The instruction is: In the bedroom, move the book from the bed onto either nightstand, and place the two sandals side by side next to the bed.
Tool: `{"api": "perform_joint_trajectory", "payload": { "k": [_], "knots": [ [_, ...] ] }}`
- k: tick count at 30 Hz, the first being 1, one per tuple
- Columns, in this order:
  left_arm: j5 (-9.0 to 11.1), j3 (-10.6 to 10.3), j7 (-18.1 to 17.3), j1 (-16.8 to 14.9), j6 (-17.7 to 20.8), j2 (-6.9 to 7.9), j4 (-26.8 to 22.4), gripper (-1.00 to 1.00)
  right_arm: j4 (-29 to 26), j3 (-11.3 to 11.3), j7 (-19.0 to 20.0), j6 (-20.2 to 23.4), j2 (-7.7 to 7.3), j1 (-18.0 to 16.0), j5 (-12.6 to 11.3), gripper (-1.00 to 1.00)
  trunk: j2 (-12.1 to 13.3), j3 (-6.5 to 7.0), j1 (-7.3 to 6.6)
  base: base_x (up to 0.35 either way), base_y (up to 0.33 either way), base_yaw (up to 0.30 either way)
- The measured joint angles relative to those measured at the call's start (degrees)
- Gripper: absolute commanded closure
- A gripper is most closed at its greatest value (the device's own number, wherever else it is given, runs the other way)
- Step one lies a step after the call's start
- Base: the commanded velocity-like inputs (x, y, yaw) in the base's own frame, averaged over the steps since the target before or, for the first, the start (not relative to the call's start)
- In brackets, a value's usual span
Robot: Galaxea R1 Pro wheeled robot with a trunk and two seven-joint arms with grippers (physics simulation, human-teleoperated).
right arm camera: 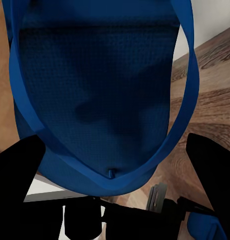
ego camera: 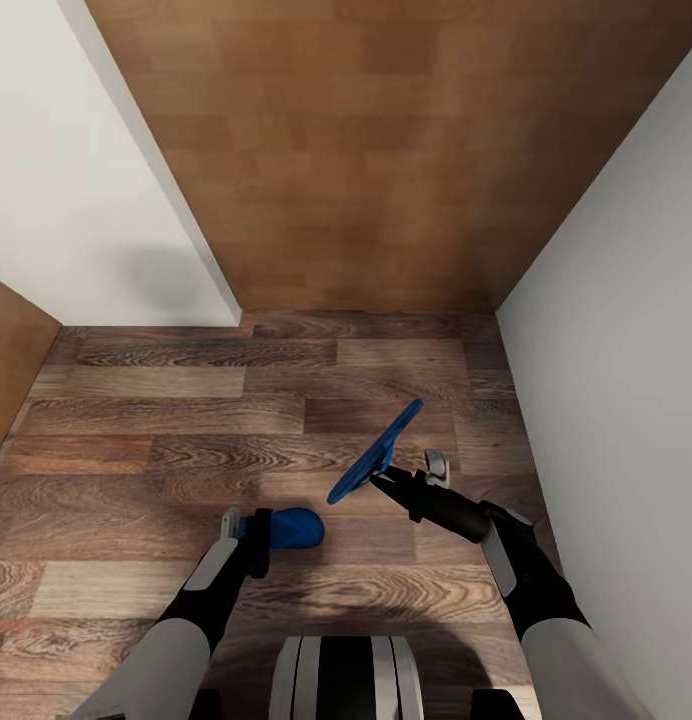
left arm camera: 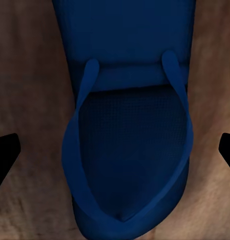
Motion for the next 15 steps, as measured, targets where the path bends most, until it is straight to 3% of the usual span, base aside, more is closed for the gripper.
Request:
{"api": "perform_joint_trajectory", "payload": {
  "k": [15],
  "knots": [
    [-0.1,0.0,0.0,0.0,0.0,0.00,0.0,-1.00,0.0,0.0,0.0,0.0,0.00,0.0,0.0,1.00,0.0,0.00,0.00,0.000,0.000,0.000]
  ]
}}
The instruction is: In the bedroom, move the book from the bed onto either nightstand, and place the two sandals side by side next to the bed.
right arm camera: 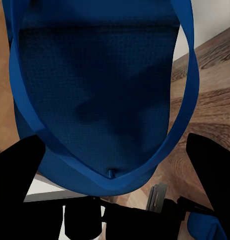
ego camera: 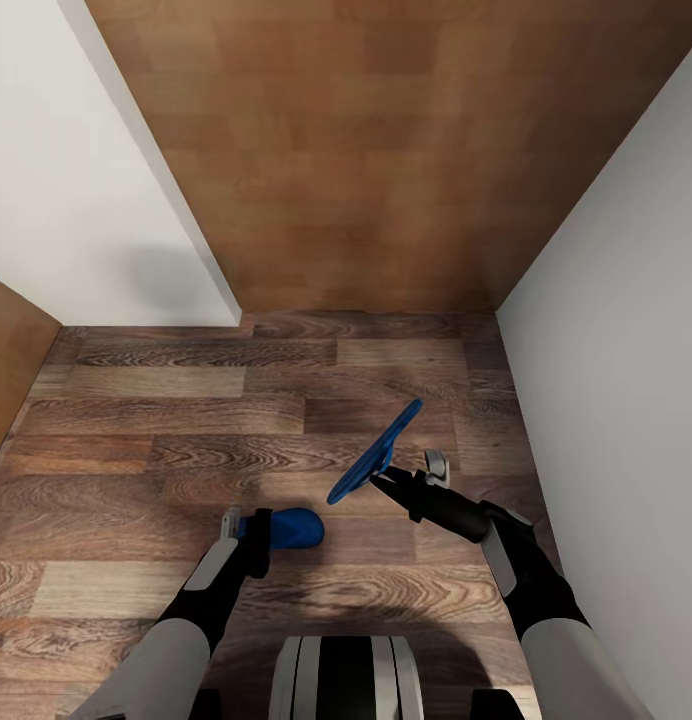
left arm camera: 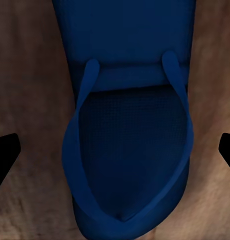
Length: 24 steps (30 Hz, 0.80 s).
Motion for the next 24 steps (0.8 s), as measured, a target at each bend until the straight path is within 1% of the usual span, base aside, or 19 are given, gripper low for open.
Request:
{"api": "perform_joint_trajectory", "payload": {
  "k": [15,18,24],
  "knots": [
    [0.0,0.0,0.0,0.0,0.0,0.01,0.0,-1.00,0.0,0.0,0.0,0.0,0.00,0.0,0.0,1.00,0.0,0.00,0.00,0.000,0.000,0.000],
    [0.0,0.0,0.0,0.0,0.1,0.02,0.0,-1.00,0.0,0.0,0.0,0.0,0.00,0.0,0.0,1.00,0.0,-0.66,0.08,0.000,0.000,0.000],
    [0.0,0.0,0.0,0.0,0.0,0.01,0.0,-1.00,0.0,0.0,0.0,0.0,0.00,0.0,0.0,1.00,0.0,-0.67,0.08,0.000,0.000,0.000]
  ]
}}
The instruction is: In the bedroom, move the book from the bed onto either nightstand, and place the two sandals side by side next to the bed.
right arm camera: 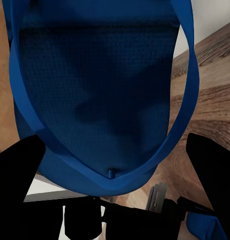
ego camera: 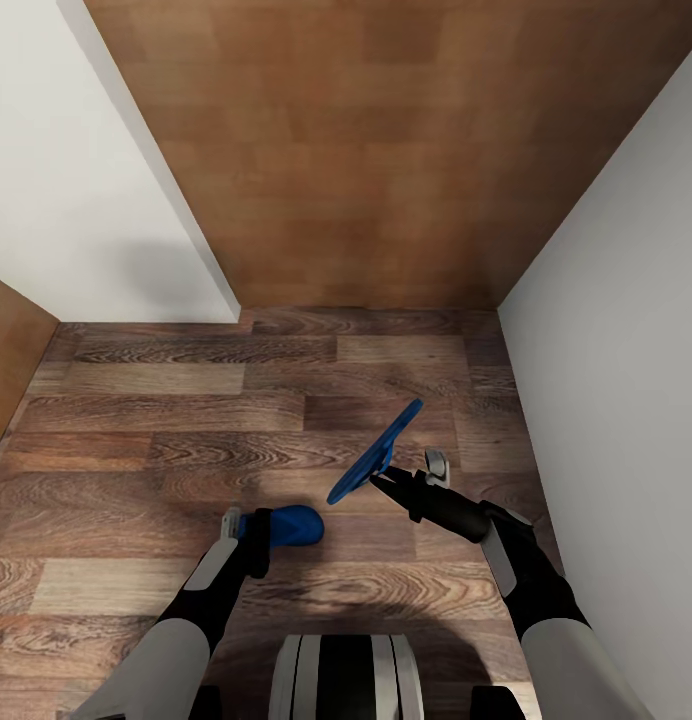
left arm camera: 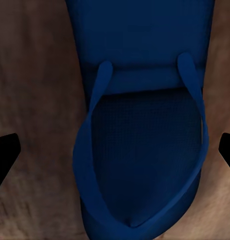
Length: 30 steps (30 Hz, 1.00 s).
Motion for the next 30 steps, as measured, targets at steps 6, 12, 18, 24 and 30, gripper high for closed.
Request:
{"api": "perform_joint_trajectory", "payload": {
  "k": [6,12,18,24,30],
  "knots": [
    [-0.1,0.0,0.0,0.0,0.0,-0.01,0.0,-1.00,0.0,0.0,0.0,0.0,0.00,0.0,0.0,1.00,0.0,0.00,0.00,0.000,0.000,0.000],
    [-0.1,0.0,0.0,0.0,0.0,-0.01,0.0,-1.00,0.0,0.0,0.0,0.0,0.00,0.0,0.0,1.00,0.0,0.00,0.00,0.000,0.000,0.000],
    [-0.1,0.0,0.0,0.0,0.1,-0.01,0.0,-1.00,0.0,0.0,0.0,0.0,0.00,0.0,0.0,1.00,0.0,0.00,0.00,0.000,0.000,0.000],
    [-0.1,-0.1,0.0,0.0,0.2,-0.01,0.0,-1.00,0.0,0.0,0.0,0.0,0.00,0.0,-0.1,1.00,0.0,0.00,0.00,0.000,0.000,0.000],
    [-0.2,-0.1,0.0,0.0,0.2,-0.01,0.0,-1.00,0.0,0.0,0.0,0.1,0.00,0.0,-0.1,1.00,0.0,0.00,0.00,0.000,0.000,0.000]
  ]
}}
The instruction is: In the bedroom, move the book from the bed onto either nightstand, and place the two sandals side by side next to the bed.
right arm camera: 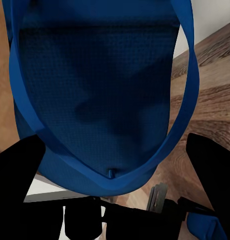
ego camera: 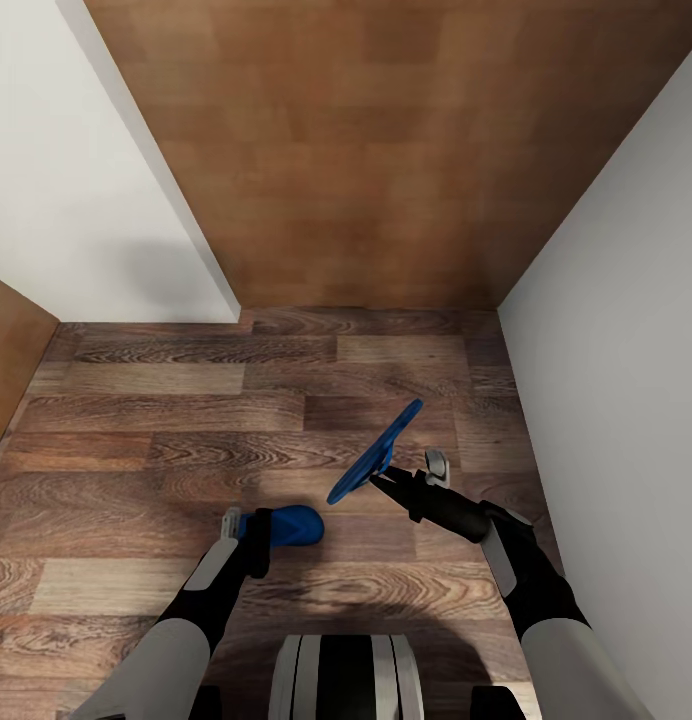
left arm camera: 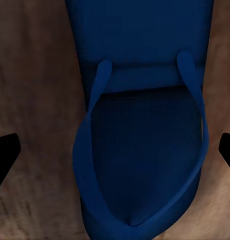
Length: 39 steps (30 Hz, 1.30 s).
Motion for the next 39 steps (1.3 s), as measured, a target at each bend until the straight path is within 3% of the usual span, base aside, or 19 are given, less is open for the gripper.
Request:
{"api": "perform_joint_trajectory", "payload": {
  "k": [39],
  "knots": [
    [0.0,-0.3,0.0,0.0,1.3,0.08,-0.2,-1.00,0.0,0.0,0.0,0.0,0.00,0.0,0.0,1.00,0.0,0.00,0.00,0.000,0.000,0.000]
  ]
}}
